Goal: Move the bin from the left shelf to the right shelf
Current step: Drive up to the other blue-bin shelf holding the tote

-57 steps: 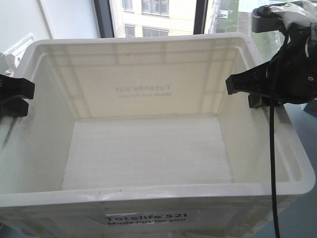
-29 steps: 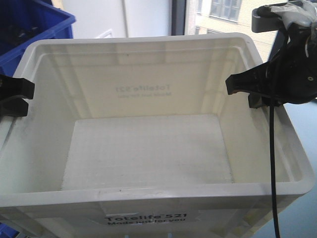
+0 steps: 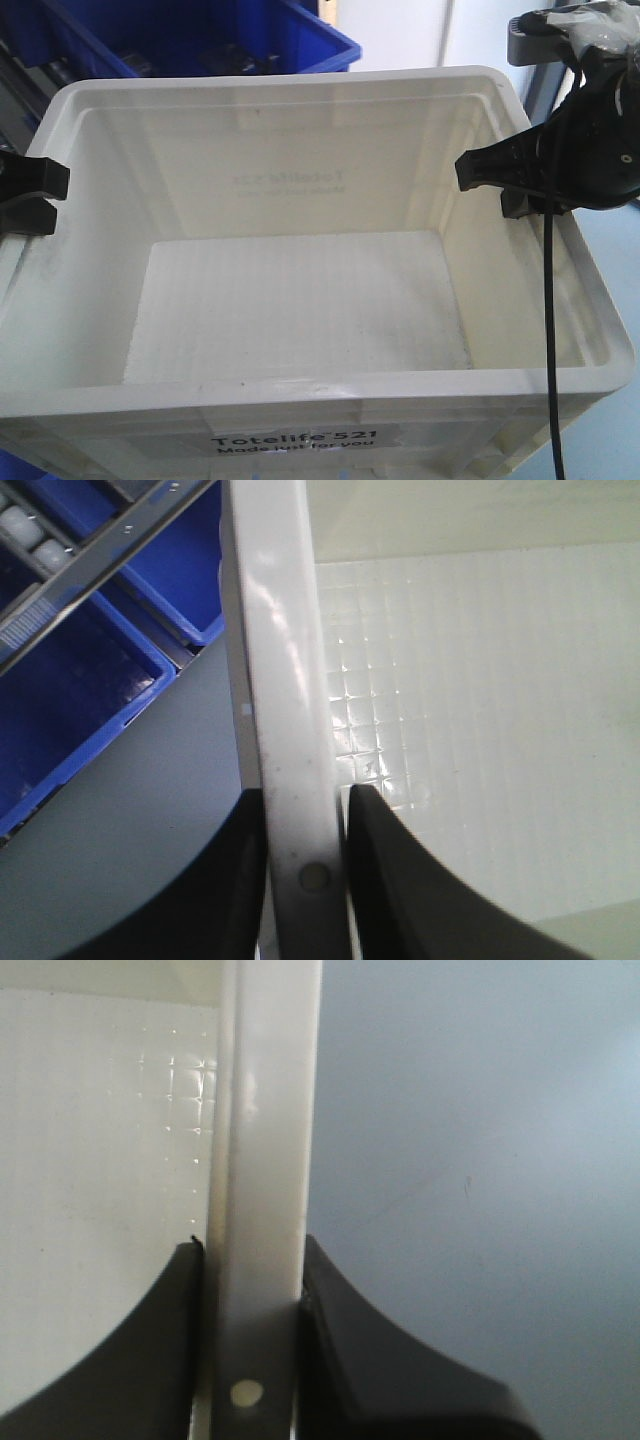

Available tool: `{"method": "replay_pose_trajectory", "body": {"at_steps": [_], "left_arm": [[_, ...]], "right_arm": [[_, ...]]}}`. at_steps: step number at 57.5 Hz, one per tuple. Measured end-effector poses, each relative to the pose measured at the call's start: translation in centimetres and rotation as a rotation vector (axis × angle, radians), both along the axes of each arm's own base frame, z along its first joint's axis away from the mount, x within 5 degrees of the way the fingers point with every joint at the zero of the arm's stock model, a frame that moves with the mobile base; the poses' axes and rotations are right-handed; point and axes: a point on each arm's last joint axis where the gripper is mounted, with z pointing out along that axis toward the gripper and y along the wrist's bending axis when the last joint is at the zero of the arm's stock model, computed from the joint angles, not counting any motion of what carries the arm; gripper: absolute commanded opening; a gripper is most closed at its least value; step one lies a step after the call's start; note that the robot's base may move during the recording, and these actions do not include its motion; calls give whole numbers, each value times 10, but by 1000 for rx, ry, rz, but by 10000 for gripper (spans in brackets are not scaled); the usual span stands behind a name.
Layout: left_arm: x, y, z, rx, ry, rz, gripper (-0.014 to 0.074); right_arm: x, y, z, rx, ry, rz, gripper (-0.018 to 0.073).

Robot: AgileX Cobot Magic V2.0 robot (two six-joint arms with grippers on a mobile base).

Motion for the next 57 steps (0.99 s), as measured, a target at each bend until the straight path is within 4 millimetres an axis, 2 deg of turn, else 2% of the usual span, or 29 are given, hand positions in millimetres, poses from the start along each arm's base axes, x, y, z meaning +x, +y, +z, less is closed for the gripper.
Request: {"method": "replay_pose_trajectory", "body": {"at_steps": [57], "left_arm": [[0, 0, 0, 1, 0, 0, -6]], "right_arm": [[0, 0, 0, 1, 0, 0, 0]]}}
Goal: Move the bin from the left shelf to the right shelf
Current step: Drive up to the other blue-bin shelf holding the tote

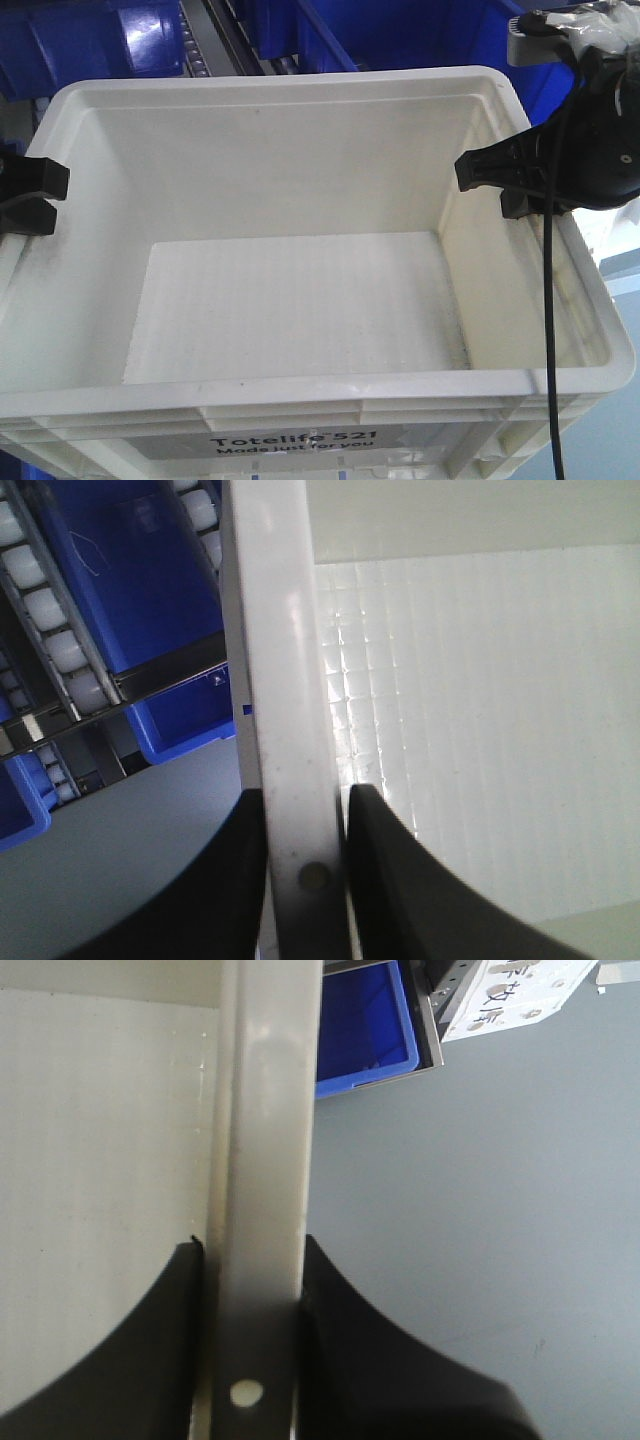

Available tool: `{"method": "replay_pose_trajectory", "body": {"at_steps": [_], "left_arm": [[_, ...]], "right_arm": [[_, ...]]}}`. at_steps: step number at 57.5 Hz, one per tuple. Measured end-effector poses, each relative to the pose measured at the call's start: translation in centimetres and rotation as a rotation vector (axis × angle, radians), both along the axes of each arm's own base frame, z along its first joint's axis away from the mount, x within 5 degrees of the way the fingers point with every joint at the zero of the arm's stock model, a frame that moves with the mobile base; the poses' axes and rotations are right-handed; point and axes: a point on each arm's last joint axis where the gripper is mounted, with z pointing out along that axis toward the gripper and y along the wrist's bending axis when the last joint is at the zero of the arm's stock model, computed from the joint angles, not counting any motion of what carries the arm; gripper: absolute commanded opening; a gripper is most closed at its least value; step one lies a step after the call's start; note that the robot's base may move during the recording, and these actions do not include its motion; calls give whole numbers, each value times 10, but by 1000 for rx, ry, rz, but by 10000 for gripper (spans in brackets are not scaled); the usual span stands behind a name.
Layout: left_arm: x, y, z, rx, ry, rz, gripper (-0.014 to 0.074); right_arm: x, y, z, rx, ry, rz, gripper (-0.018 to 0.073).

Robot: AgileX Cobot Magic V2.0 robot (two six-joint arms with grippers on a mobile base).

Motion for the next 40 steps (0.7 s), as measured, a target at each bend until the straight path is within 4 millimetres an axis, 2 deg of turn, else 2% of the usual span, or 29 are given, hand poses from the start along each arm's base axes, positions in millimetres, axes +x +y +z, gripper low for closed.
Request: {"method": "replay_pose_trajectory", "body": {"at_steps": [40], "left_arm": [[0, 0, 0, 1, 1, 0, -6]], "right_arm": [[0, 0, 0, 1, 2, 0, 0]]}}
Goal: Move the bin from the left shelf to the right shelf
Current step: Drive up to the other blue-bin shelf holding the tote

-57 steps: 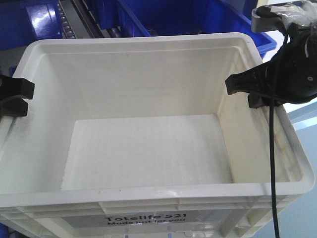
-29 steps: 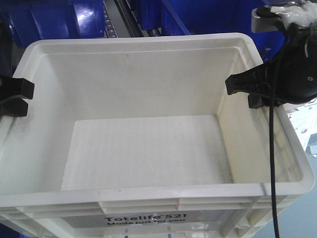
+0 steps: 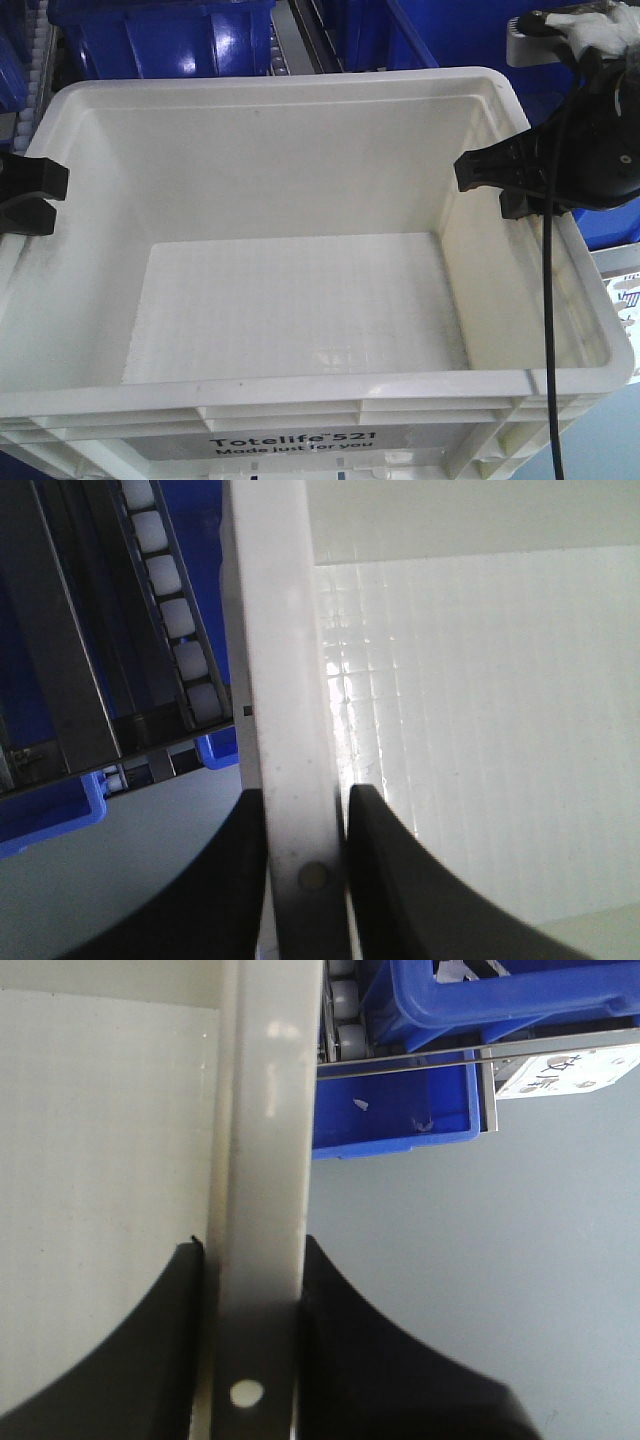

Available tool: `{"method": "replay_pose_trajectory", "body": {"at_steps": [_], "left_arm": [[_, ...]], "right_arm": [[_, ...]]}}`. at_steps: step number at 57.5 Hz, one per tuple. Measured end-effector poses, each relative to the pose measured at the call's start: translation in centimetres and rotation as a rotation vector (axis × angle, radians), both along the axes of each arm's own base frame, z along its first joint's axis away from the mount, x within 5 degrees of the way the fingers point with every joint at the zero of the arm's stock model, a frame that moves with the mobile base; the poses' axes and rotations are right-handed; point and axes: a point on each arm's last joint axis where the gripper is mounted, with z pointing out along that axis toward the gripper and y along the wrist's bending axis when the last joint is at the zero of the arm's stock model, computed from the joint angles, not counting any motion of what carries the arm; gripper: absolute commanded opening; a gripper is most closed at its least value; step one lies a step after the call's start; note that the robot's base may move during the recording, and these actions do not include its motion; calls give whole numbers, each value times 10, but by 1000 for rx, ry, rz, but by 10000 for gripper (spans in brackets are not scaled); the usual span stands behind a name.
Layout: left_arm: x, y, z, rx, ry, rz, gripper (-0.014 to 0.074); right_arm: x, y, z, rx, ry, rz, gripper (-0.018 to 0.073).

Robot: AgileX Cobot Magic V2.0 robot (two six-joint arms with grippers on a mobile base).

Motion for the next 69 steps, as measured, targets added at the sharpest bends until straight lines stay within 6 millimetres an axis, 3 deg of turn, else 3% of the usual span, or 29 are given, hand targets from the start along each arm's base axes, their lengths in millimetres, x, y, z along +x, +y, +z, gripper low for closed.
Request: {"method": "replay_pose_trajectory", "body": {"at_steps": [69], "left_arm": [[0, 0, 0, -1, 0, 0, -6]], "right_arm": [[0, 0, 0, -1, 1, 0, 0]]}}
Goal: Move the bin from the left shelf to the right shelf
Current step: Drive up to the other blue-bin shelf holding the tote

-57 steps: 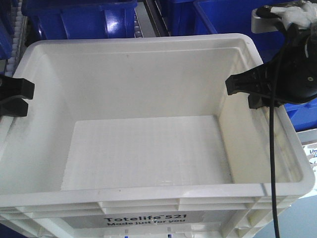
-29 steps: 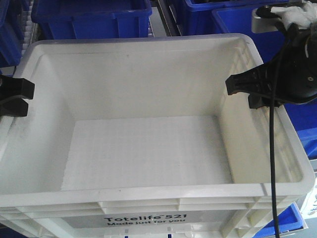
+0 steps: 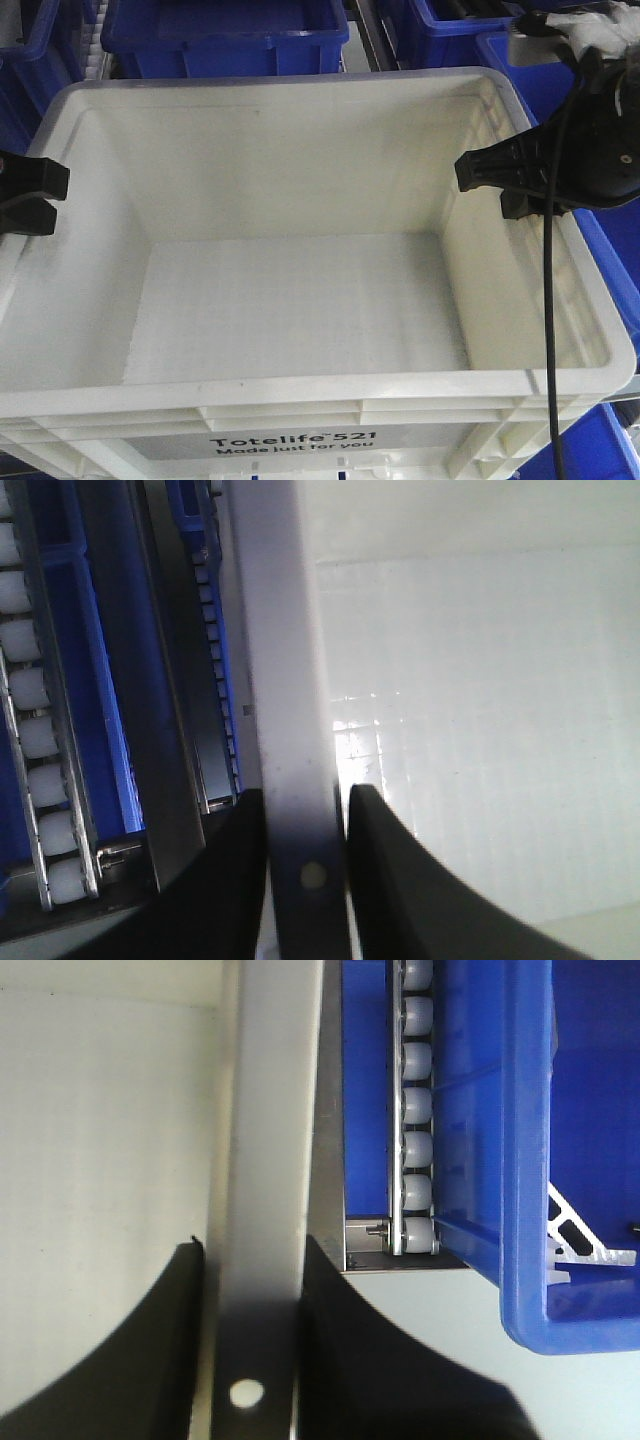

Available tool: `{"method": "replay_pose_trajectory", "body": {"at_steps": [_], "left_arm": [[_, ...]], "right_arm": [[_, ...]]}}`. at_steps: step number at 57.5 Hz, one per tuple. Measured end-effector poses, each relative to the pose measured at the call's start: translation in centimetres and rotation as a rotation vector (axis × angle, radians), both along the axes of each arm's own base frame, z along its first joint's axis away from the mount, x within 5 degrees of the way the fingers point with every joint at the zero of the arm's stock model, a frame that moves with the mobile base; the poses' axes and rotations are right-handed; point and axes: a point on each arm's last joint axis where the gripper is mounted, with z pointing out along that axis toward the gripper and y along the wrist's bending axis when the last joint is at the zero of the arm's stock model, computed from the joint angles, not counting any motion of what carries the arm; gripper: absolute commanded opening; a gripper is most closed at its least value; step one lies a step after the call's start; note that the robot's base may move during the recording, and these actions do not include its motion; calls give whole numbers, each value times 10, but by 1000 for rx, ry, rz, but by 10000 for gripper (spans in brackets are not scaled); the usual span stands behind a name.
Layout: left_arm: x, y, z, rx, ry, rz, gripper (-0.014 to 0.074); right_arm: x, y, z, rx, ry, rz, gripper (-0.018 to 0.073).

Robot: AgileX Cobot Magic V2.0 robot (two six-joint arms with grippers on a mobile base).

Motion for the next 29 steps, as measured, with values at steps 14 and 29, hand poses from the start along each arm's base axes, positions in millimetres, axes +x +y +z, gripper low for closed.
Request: {"method": "replay_pose_trajectory", "body": {"at_steps": [14, 29], "left_arm": [[0, 0, 0, 0, 0, 0, -6], [0, 0, 0, -1, 0, 0, -6]], "right_arm": [[0, 0, 0, 0, 0, 0, 0], [0, 0, 0, 0, 1, 0, 0]]}}
